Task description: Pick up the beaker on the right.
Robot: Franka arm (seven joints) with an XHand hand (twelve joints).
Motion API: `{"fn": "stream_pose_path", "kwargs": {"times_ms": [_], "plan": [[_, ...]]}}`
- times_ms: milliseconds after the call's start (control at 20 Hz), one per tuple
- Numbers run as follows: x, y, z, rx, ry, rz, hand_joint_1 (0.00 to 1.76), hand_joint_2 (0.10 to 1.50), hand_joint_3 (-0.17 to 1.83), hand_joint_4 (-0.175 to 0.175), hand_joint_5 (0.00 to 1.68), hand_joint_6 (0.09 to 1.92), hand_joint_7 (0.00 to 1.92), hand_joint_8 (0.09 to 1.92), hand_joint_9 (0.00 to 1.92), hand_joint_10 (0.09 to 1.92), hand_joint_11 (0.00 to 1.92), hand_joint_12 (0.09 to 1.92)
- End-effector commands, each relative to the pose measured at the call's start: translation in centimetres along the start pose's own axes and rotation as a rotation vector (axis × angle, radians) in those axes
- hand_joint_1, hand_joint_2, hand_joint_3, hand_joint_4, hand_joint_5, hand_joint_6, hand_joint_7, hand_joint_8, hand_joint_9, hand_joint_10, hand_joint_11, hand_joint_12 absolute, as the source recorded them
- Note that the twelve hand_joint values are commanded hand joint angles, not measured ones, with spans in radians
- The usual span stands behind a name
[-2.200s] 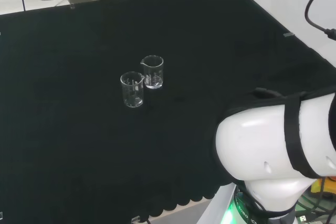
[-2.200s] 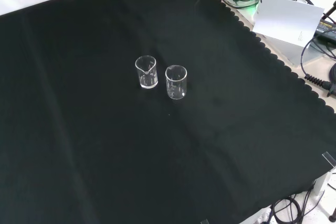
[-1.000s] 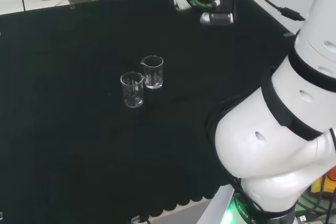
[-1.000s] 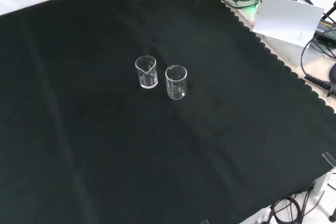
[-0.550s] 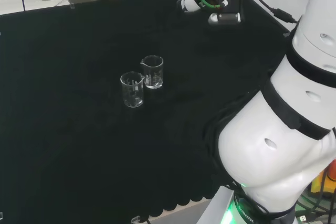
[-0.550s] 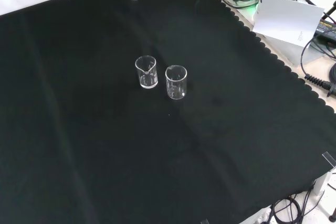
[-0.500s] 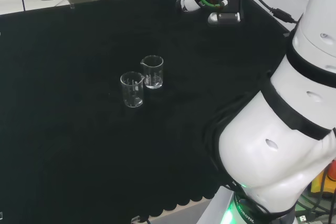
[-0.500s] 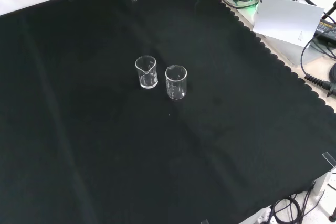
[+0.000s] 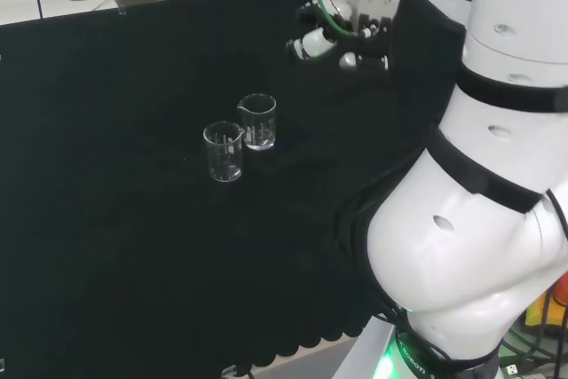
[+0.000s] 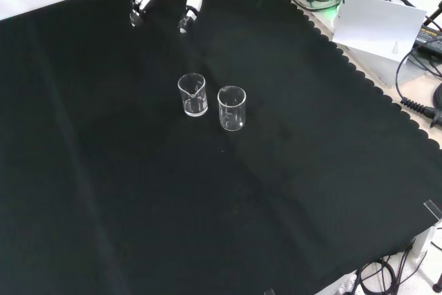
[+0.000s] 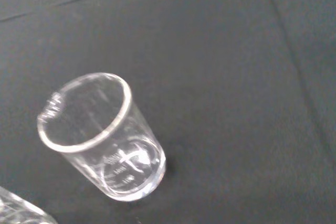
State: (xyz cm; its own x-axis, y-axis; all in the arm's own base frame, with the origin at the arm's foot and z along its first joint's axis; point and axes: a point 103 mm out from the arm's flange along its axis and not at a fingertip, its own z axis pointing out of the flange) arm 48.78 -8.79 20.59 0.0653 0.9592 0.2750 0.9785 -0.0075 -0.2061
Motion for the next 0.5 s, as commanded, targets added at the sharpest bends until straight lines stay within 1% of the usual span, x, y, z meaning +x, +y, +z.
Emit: {"fn": "stream_pose_path", "kwargs": {"times_ms": [50, 100, 250, 350, 500], "plan": [[-1.3, 1.4, 5.2, 0.018, 0.129, -0.084, 0.77, 0.64, 0.51, -0.032, 0.4, 0.09, 0.25, 0.66, 0.44, 0.66, 0.12, 1.42], [-1.3, 1.3, 5.7, 0.015, 0.14, -0.103, 0.78, 0.62, 0.53, -0.03, 0.42, 0.09, 0.29, 0.68, 0.47, 0.67, 0.12, 1.42], [-1.4, 1.0, 7.0, 0.018, 0.167, -0.132, 0.79, 0.59, 0.57, -0.031, 0.47, 0.09, 0.41, 0.71, 0.53, 0.66, 0.13, 1.43], [-1.3, 0.8, 7.8, 0.019, 0.181, -0.157, 0.8, 0.57, 0.58, -0.036, 0.49, 0.09, 0.46, 0.72, 0.56, 0.66, 0.15, 1.43], [-1.4, 0.7, 8.5, 0.019, 0.192, -0.17, 0.81, 0.56, 0.58, -0.042, 0.52, 0.09, 0.5, 0.74, 0.59, 0.67, 0.17, 1.43]]}}
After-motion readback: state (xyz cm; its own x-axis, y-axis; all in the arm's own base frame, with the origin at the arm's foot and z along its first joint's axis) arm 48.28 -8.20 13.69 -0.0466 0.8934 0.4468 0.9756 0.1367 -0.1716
